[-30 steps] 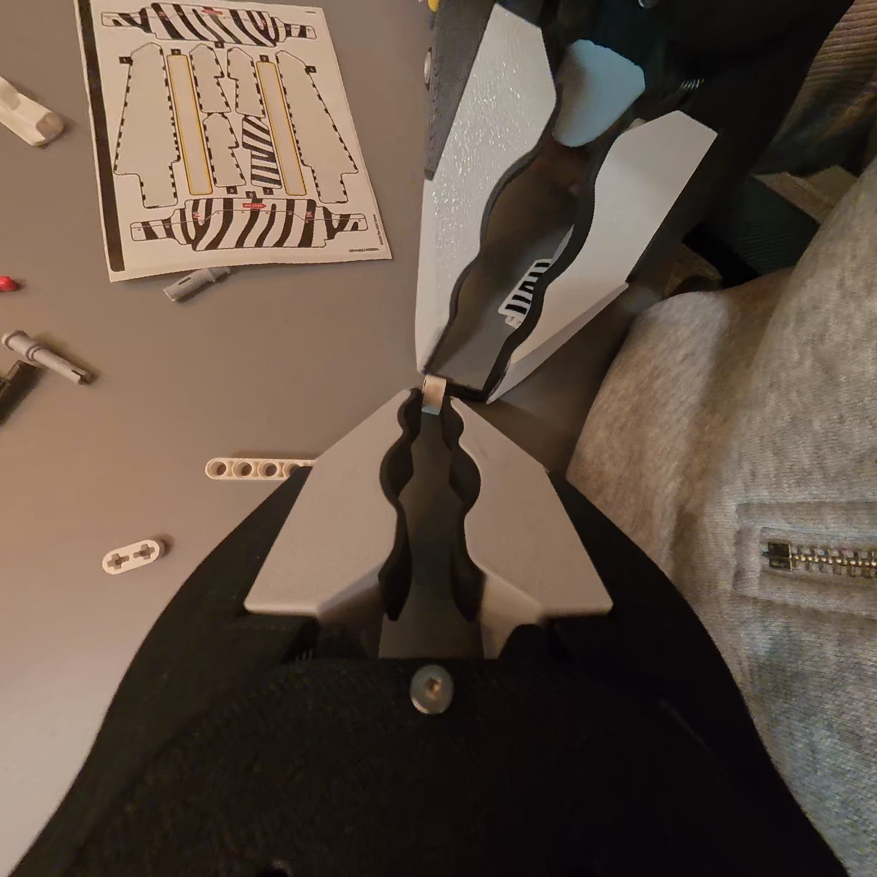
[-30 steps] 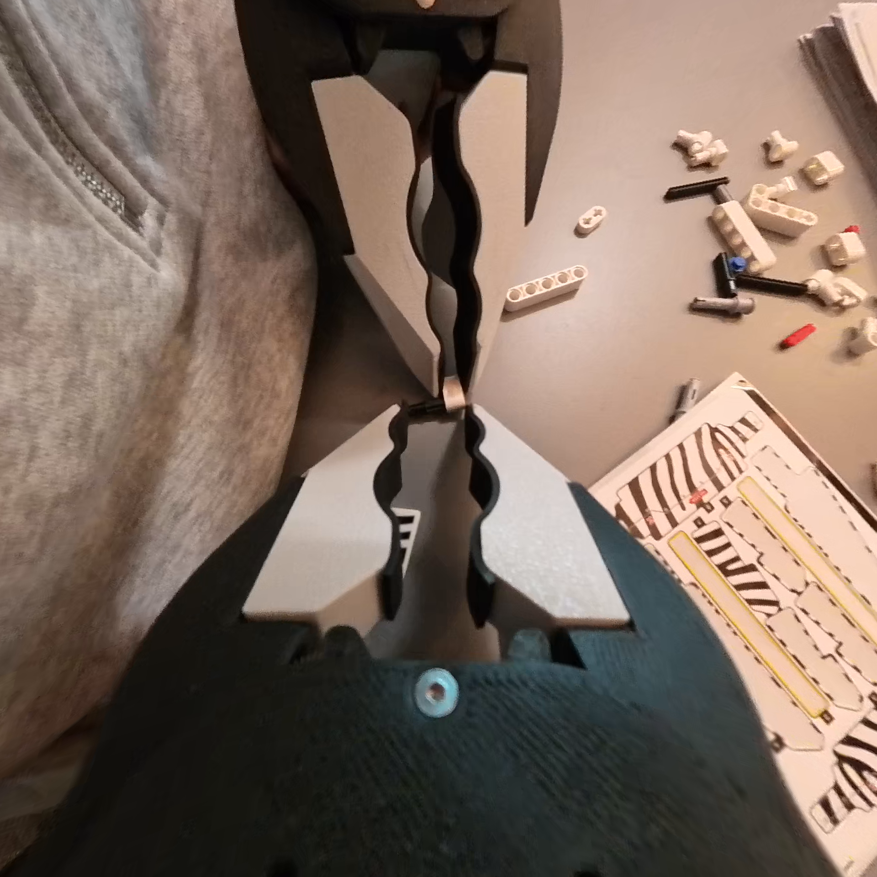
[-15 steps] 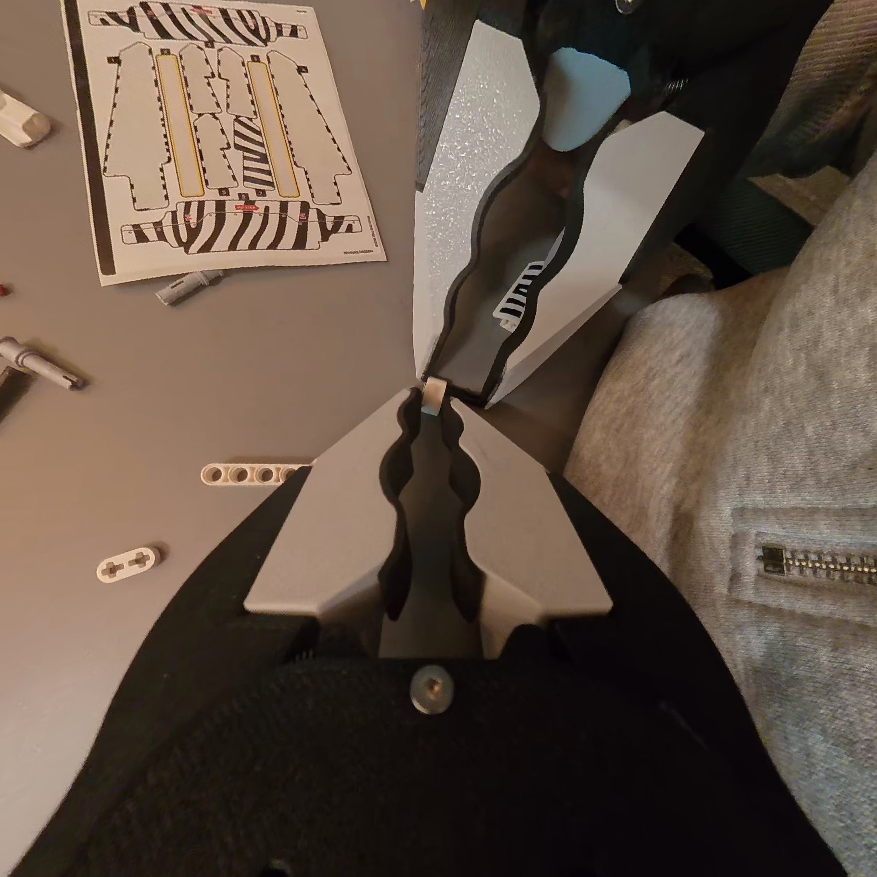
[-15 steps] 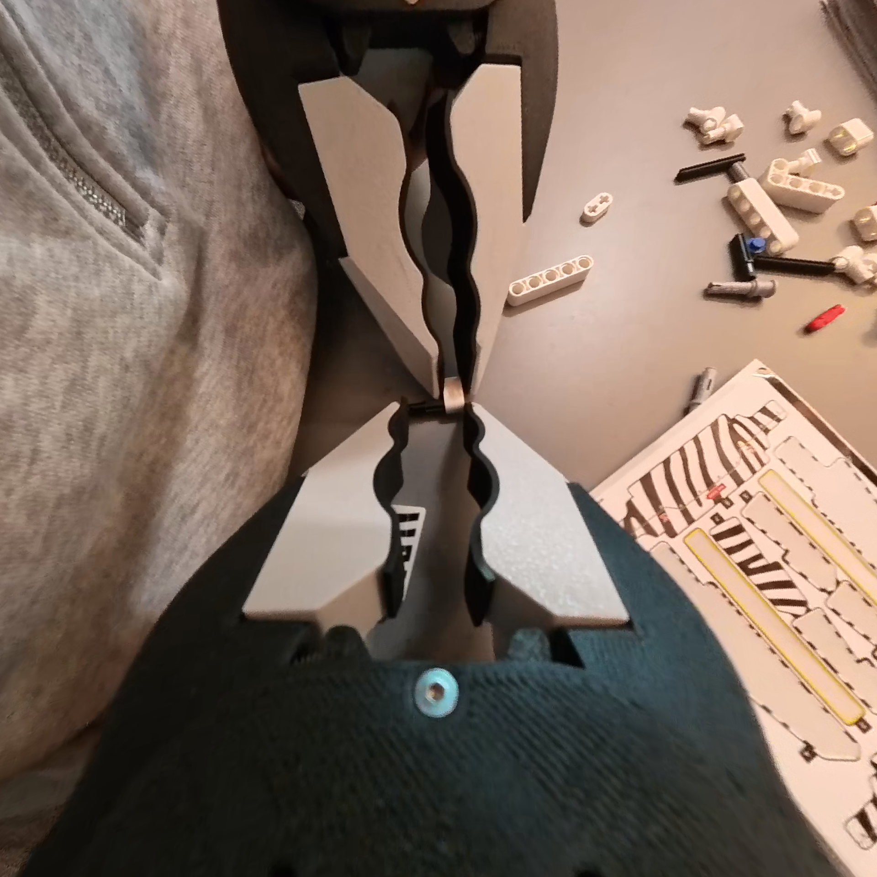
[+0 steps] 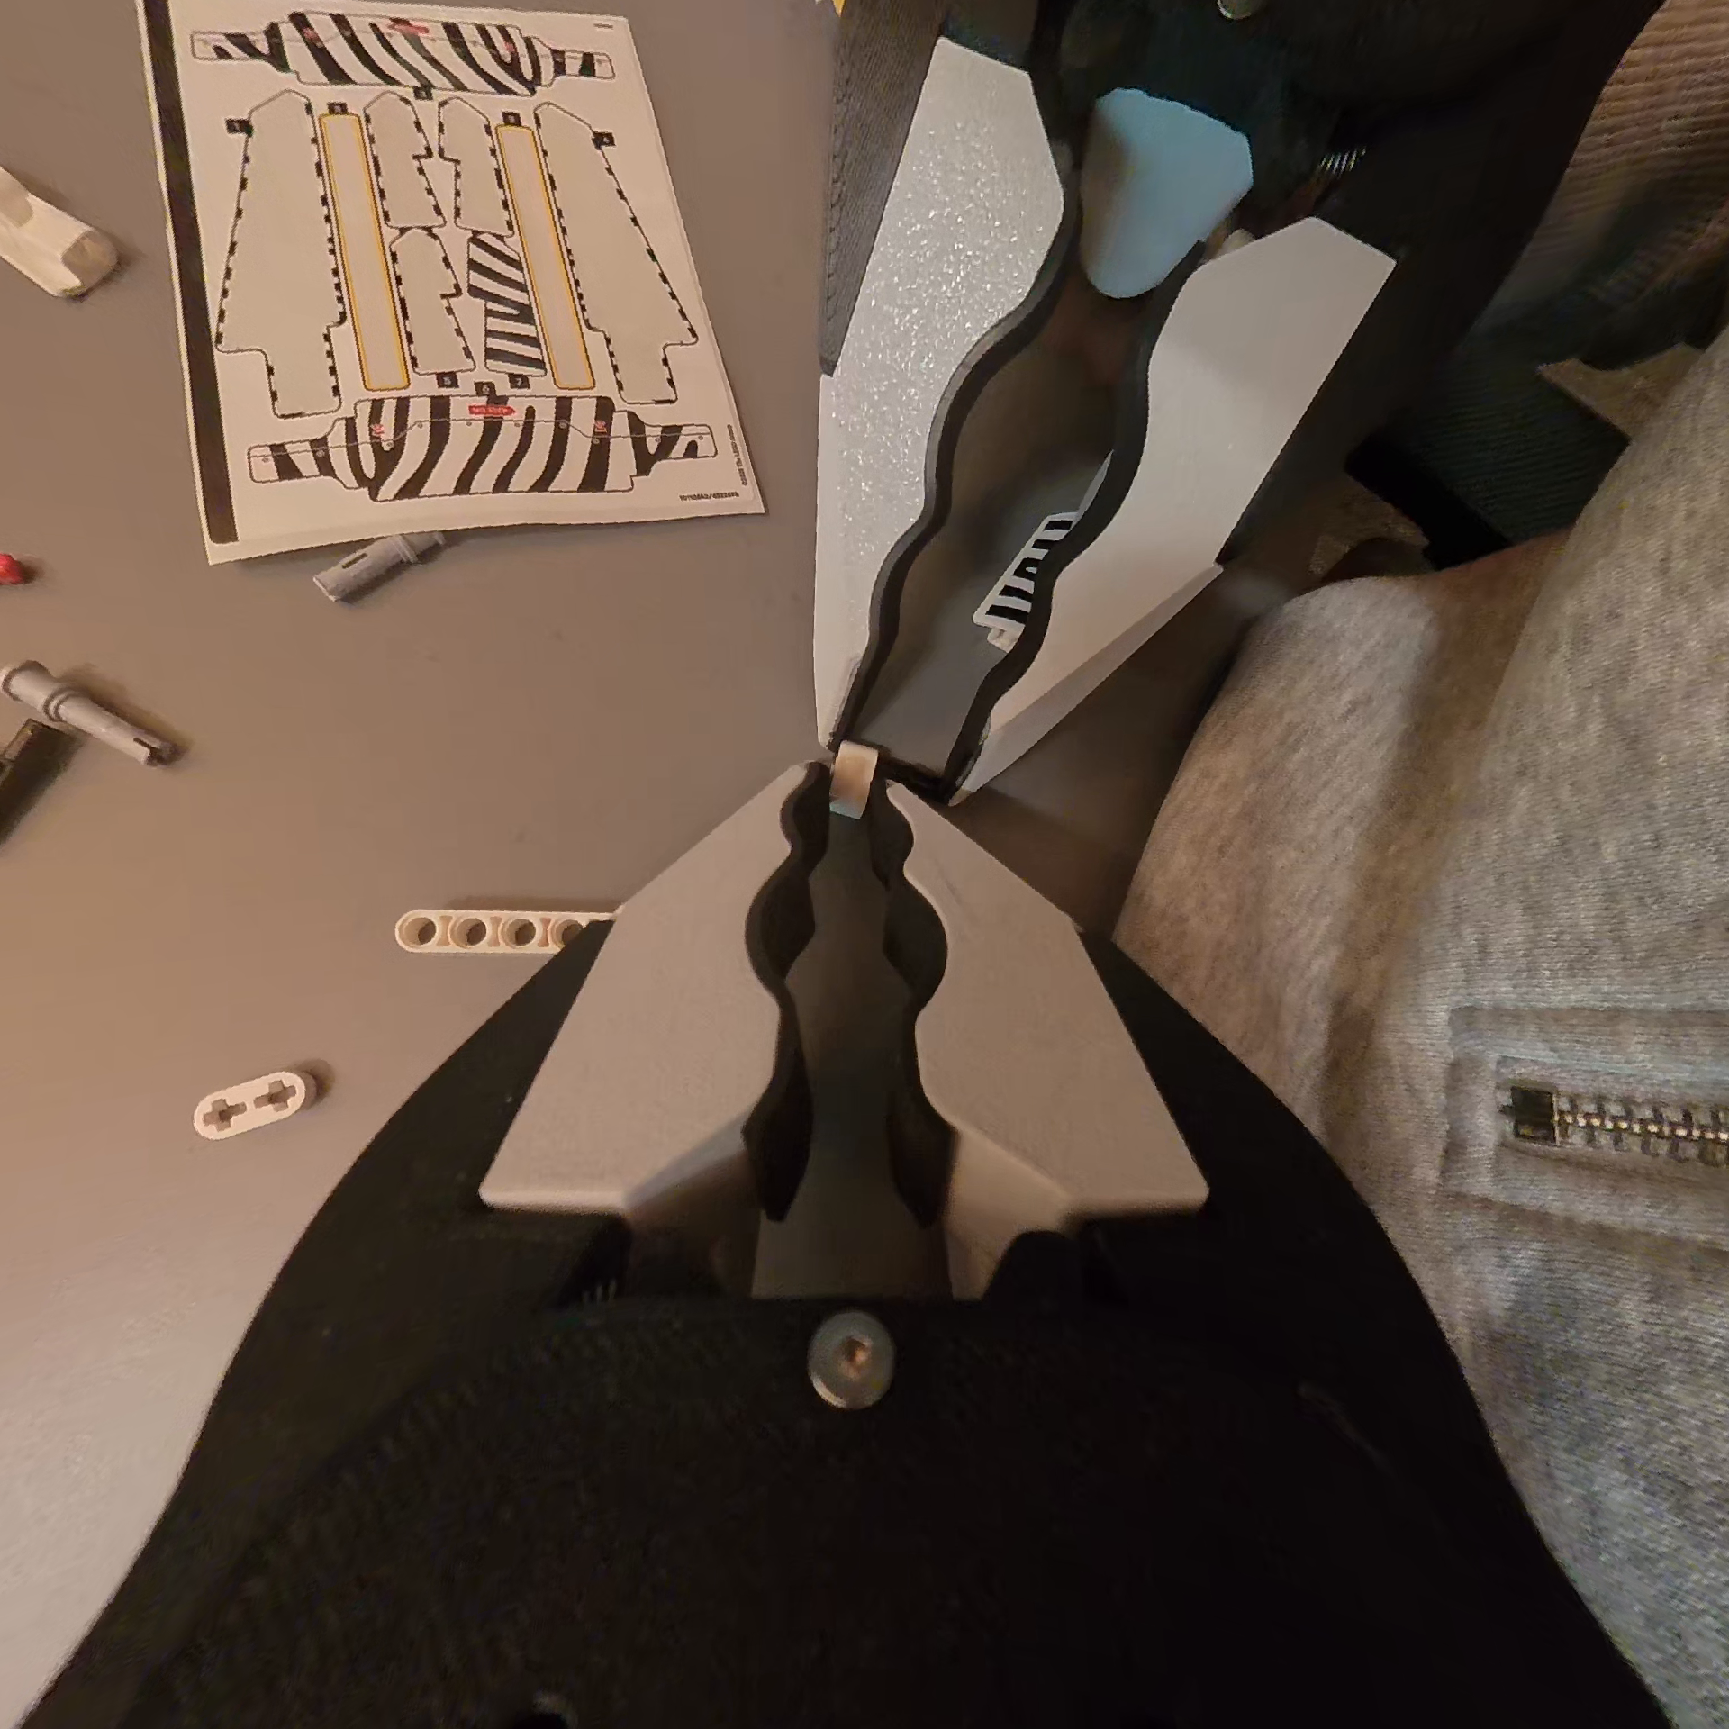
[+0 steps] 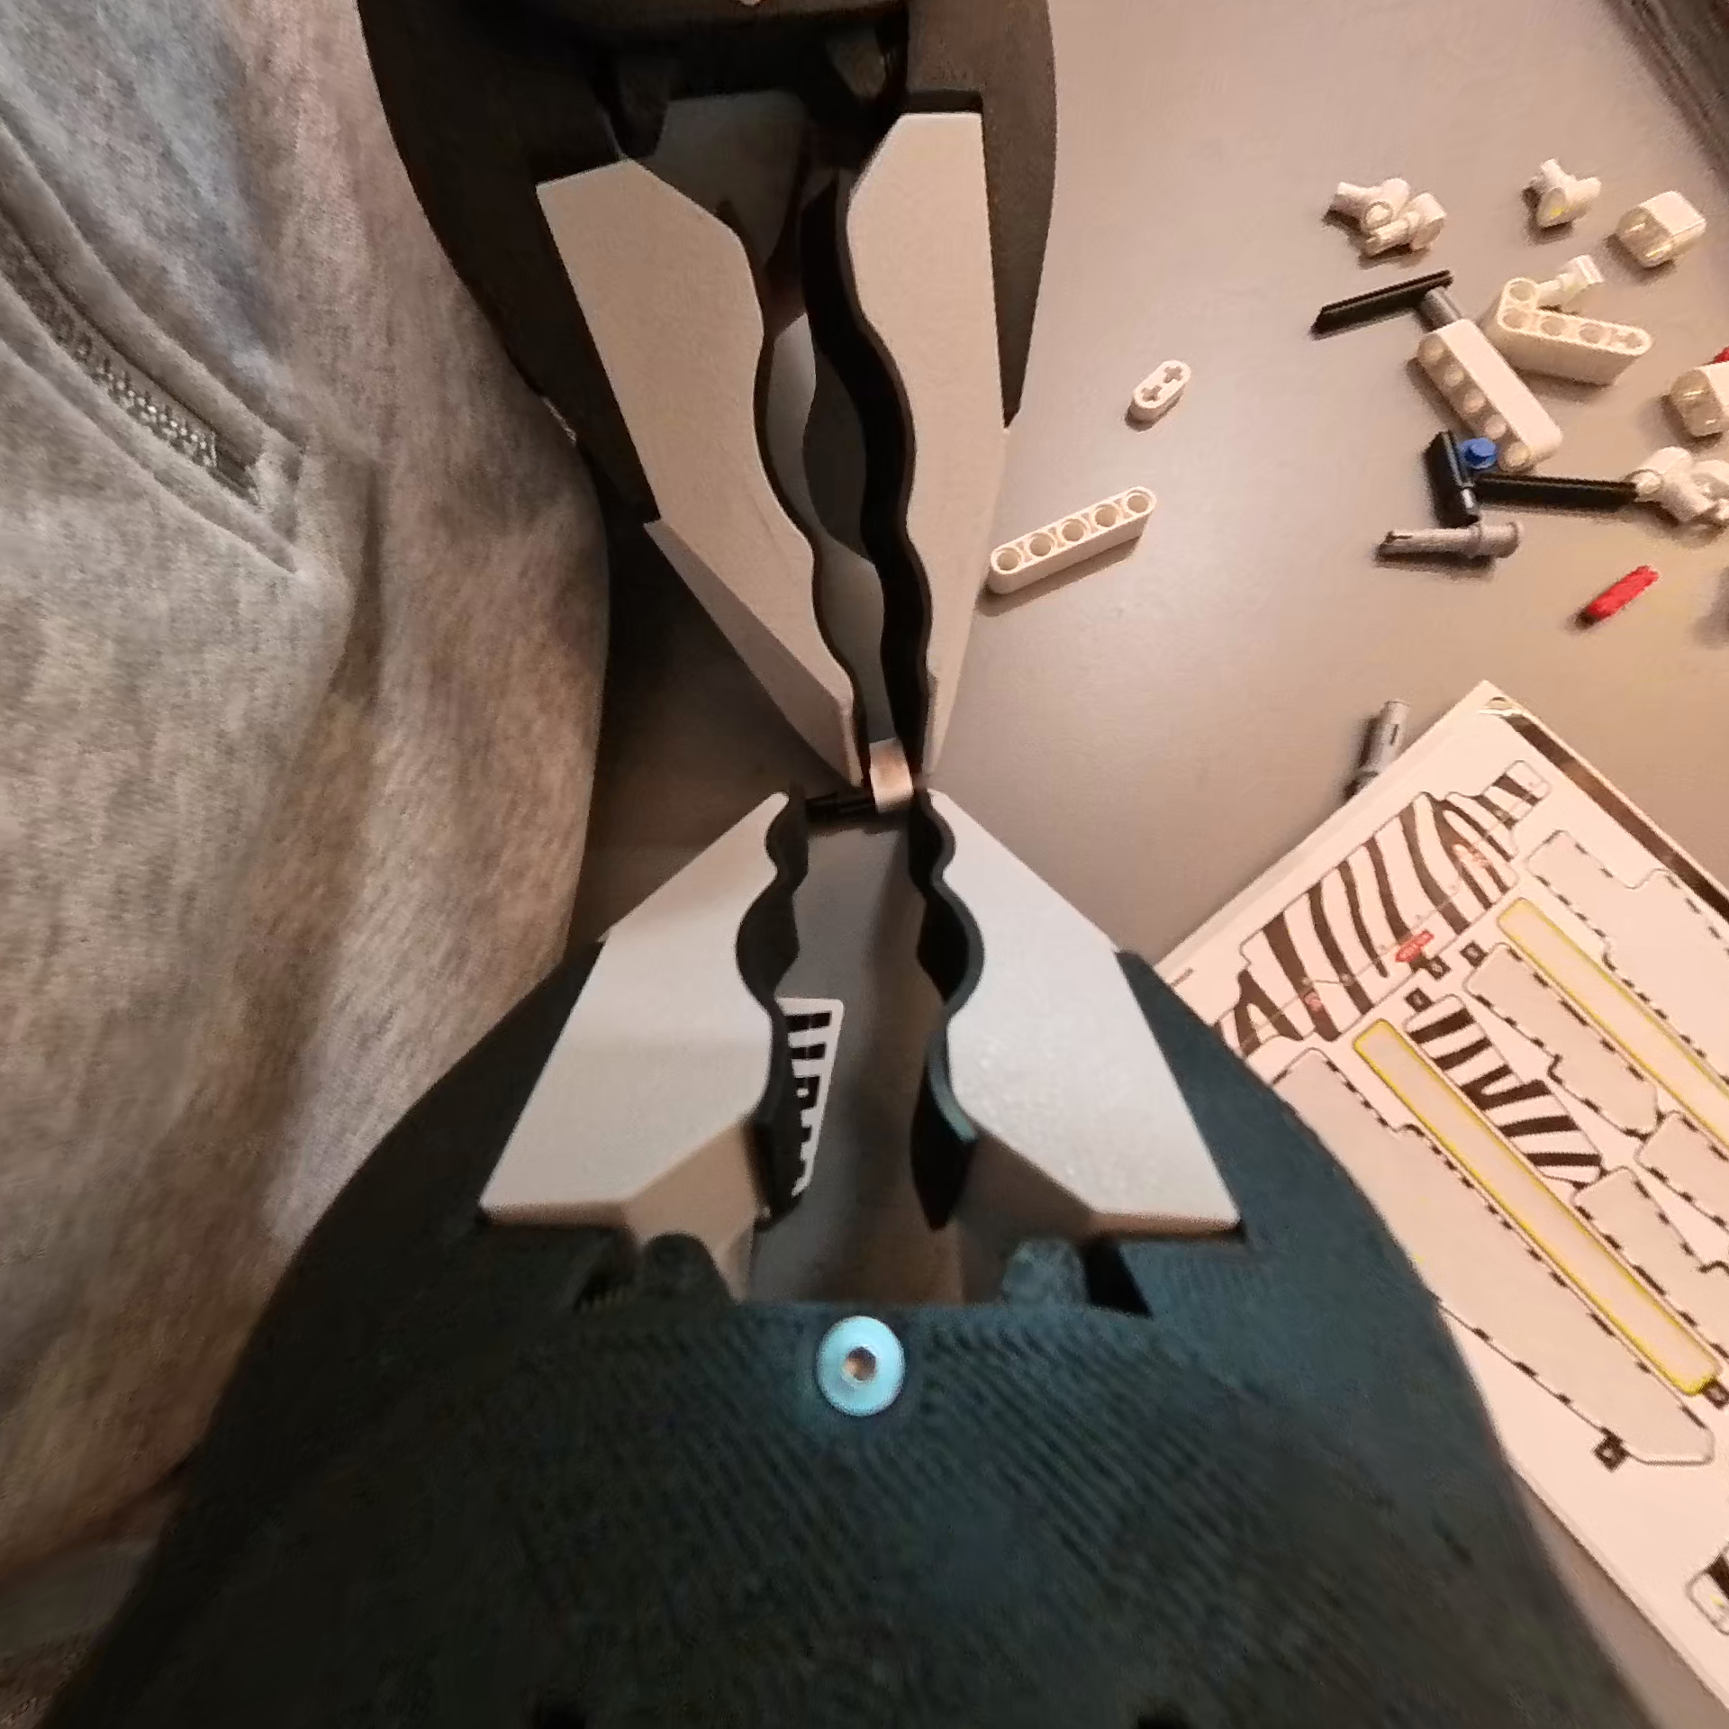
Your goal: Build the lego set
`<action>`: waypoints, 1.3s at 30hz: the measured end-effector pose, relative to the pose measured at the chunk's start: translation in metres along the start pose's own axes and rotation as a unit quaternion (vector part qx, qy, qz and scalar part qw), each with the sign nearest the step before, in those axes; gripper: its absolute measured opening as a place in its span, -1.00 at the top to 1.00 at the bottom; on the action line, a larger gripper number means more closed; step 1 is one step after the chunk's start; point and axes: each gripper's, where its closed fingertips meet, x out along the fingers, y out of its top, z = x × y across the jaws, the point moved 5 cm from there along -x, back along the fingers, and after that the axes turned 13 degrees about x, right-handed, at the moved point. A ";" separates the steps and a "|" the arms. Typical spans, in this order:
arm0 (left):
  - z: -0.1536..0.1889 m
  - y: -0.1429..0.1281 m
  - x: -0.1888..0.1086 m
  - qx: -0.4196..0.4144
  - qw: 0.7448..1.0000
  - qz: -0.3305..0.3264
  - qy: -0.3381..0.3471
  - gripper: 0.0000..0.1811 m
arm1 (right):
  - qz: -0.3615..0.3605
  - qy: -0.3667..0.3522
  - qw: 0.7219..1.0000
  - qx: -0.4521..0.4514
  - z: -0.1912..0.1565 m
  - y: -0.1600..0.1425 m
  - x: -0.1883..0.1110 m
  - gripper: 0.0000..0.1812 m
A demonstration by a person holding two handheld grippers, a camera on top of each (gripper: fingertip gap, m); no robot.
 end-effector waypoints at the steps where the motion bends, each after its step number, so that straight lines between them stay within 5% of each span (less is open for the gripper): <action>1: 0.000 0.000 0.000 -0.001 1.000 0.000 -0.001 0.89 | 0.001 -0.001 1.000 0.002 0.000 0.000 0.000 0.77; 39: 0.001 0.000 0.000 -0.007 1.000 0.000 0.015 0.90 | 0.002 -0.029 0.999 0.041 -0.001 -0.001 0.003 0.79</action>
